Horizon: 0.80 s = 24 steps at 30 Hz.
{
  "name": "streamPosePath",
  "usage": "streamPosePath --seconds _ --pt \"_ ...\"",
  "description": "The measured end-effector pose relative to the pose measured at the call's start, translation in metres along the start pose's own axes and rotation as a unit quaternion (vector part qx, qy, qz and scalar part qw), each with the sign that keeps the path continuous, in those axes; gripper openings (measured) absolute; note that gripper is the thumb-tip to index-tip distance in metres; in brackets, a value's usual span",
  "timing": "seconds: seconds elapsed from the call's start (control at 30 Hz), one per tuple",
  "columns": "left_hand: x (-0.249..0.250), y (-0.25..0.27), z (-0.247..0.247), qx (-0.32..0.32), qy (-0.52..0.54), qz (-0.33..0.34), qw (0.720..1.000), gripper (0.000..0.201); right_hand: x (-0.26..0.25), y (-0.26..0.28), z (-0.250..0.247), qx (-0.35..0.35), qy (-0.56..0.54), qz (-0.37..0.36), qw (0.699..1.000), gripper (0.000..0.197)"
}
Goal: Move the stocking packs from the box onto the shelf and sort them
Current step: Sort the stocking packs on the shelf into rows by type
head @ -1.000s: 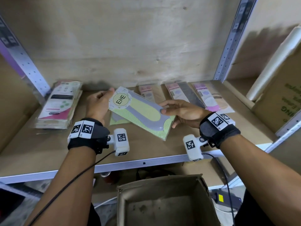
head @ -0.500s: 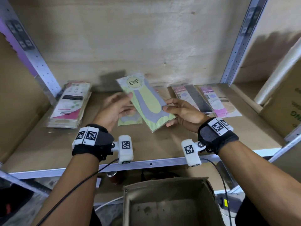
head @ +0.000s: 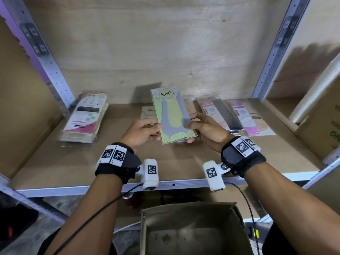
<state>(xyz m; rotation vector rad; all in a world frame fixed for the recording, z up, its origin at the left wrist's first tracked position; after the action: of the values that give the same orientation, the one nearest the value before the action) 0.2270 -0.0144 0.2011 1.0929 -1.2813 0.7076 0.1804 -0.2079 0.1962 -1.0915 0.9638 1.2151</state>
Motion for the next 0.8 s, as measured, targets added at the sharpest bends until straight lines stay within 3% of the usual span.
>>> streamPosePath --seconds 0.27,0.33,0.43,0.63,0.8 --pt "-0.006 -0.007 -0.01 -0.012 0.12 -0.02 0.993 0.012 0.007 -0.005 0.004 0.003 -0.064 0.035 0.997 0.032" --pt "-0.005 -0.008 -0.015 0.009 0.114 -0.022 0.993 0.018 0.01 -0.008 0.006 0.025 -0.031 0.047 0.998 0.032" --pt "-0.006 -0.012 -0.034 0.077 0.093 -0.03 0.992 0.011 0.008 -0.019 0.013 0.042 0.099 0.047 0.993 0.02" --pt "0.004 -0.026 -0.081 0.202 0.025 -0.01 0.979 0.013 -0.009 -0.062 0.048 0.023 0.371 0.009 0.928 0.019" --pt "-0.011 -0.041 -0.1 0.221 -0.057 -0.065 0.971 0.02 -0.004 -0.089 0.071 0.001 0.515 0.033 0.856 0.03"
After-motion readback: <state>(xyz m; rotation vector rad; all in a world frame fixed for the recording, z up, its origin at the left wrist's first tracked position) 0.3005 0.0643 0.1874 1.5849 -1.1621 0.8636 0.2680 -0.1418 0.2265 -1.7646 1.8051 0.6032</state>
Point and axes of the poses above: each hand's wrist, its own y-axis away from the middle knuckle, its own z-axis out of the palm, x = y × z, the point moved 8 cm from there along -y, towards the middle knuckle, and after that the axes turned 11 degrees about -z, right-handed, at the moved point
